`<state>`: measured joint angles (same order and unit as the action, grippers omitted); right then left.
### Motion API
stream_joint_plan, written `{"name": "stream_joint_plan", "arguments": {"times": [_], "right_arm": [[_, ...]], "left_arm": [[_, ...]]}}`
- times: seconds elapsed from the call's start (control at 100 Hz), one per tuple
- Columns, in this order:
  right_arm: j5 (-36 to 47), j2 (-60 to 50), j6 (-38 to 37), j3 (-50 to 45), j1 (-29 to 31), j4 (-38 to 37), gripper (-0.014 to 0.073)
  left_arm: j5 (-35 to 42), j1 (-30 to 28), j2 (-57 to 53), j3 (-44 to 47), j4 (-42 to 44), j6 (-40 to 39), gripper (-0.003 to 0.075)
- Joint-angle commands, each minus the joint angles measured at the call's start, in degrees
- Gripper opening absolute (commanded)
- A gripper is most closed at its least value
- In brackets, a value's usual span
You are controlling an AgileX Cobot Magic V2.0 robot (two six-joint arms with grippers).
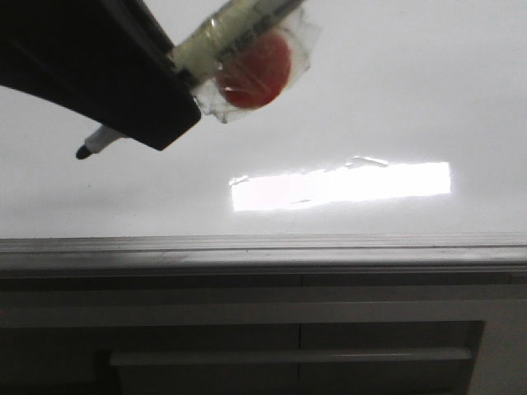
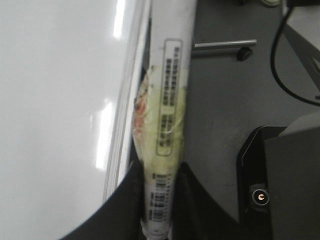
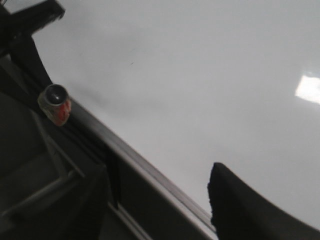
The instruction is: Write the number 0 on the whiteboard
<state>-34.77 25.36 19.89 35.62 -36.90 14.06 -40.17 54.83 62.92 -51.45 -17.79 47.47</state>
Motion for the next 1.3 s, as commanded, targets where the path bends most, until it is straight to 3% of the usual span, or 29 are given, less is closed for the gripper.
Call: {"name": "stream_joint_plan", "arguments": {"times": [0.0, 0.21, 0.37, 0.69, 0.88, 0.99, 1.12, 1.29], "right_arm": [[0.06, 6.60, 4.22, 5.22, -3.86, 1.94, 0.0384], [0.15, 16.06, 8.34, 11.86, -17.64, 3.64, 0.0384], [8.44, 19.38, 8.34, 12.44, -24.67, 1.46, 0.0384], [16.91, 25.00, 8.34, 12.44, -26.27, 0.97, 0.0383], [16.31, 26.87, 8.34, 12.44, -26.27, 1.27, 0.0375], [16.55, 27.57, 8.34, 12.44, -26.27, 2.34, 0.0267], [17.00, 27.57, 8.34, 12.44, -26.27, 2.57, 0.0075], [16.88, 27.57, 8.34, 12.44, -26.27, 2.57, -0.0034]], "left_arm": [[2.75, 3.13, -2.99, -1.50, 2.00, 3.68, -0.0020], [4.14, 4.70, -5.78, -1.50, 3.70, 3.89, -0.0020], [4.14, 4.70, -6.28, -1.50, 3.70, 3.89, -0.0020], [4.03, 4.70, -6.28, -1.50, 3.06, 3.89, -0.0020], [4.03, 4.70, -6.28, -1.50, 2.93, 3.89, -0.0020], [4.03, 4.70, -6.28, -1.50, 2.24, 3.89, -0.0020], [4.03, 4.70, -6.28, -1.50, 1.83, 3.89, -0.0020], [4.15, 4.70, -6.28, -1.50, 1.83, 3.89, -0.0019]]}}
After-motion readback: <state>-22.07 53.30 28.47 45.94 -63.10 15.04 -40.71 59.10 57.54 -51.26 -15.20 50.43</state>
